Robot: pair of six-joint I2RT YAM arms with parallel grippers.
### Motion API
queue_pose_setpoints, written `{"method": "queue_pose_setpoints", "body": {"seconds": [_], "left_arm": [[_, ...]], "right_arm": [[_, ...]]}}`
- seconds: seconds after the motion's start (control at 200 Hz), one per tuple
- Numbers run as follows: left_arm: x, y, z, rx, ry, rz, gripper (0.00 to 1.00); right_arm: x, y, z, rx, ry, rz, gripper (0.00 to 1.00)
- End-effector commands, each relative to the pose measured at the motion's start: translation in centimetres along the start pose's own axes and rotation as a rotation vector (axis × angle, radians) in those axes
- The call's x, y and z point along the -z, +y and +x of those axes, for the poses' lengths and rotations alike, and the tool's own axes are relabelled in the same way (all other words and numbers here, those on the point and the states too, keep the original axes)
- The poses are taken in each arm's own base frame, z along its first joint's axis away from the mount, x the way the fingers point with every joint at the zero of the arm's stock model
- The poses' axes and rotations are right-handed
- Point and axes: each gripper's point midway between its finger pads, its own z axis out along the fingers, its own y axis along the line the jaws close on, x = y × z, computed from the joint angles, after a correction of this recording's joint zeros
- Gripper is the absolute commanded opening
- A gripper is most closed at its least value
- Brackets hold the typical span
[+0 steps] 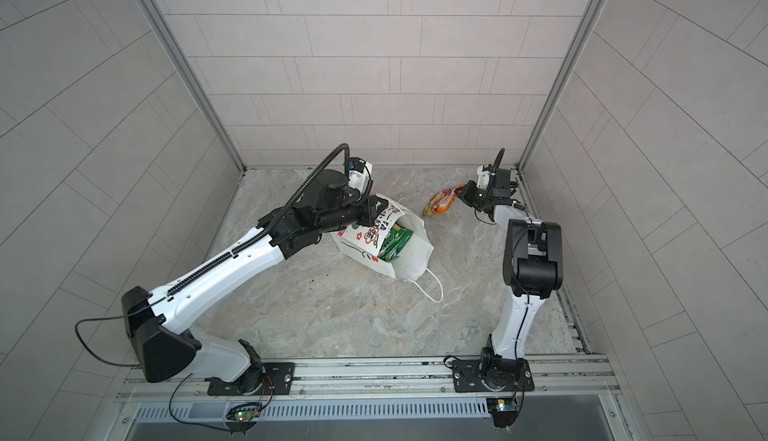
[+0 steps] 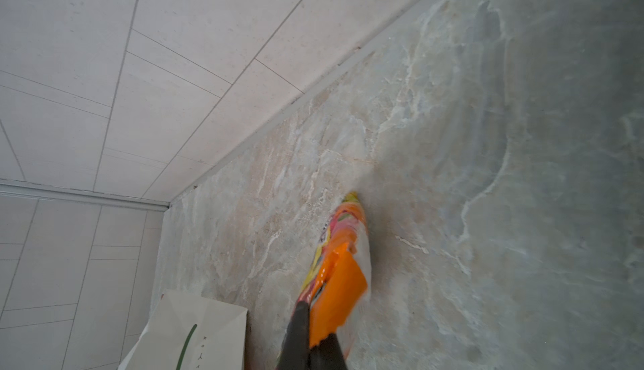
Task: Take the snacks out of the paper bag
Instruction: 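Carry the packet farther from the robot and release it on the table, then move the open right gripper back toward the bag mouth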
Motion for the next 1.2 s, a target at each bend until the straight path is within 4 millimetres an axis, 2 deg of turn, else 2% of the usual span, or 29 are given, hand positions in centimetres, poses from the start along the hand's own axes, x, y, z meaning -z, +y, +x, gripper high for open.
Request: {"method": "queue_pose_setpoints", "body": {"seconds": [0.0, 0.235, 0.54, 0.635, 0.75, 0.866, 0.911, 1.006, 1.196], "left_arm": [[1.4, -0.9, -1.0, -0.014, -0.032, 0.024, 0.0], [1.4, -1.1, -1.0, -0.014, -0.025, 0.035, 0.0], [1.5, -1.4, -1.0, -0.02, -0.015, 0.045, 0.0], [1.5, -1.4, -1.0, -0.021, -0.014, 0.045, 0.0], [1.5, -1.5, -0.9, -0.022, -0.01, 0.048, 0.0], [1.6, -1.5, -0.8, -0.03, -0.004, 0.048, 0.0], [1.7, -1.6, -0.8, -0.032, -0.003, 0.051, 0.0], [1.8, -1.7, -0.8, -0.037, 0.0, 0.057, 0.0], [2.1, -1.7, -0.6, -0.042, 0.005, 0.055, 0.0]], "right_arm": [[0.1, -1.4, 0.5, 0.063, 0.035, 0.098, 0.0], [0.4, -4.1, 0.6, 0.077, 0.066, 0.253, 0.0], [0.3, -5.7, 1.1, 0.057, 0.081, 0.325, 0.0], [0.5, -5.9, 1.0, 0.054, 0.074, 0.339, 0.14], [0.9, -5.9, 0.8, 0.05, 0.063, 0.358, 0.38], [2.2, -5.4, 0.3, 0.057, 0.038, 0.386, 0.62], [2.9, -5.0, 0.1, 0.062, 0.028, 0.394, 0.68], [4.6, -3.8, -0.1, 0.064, -0.002, 0.384, 0.74], [8.2, 0.3, 1.2, 0.035, -0.035, 0.271, 0.74]]}}
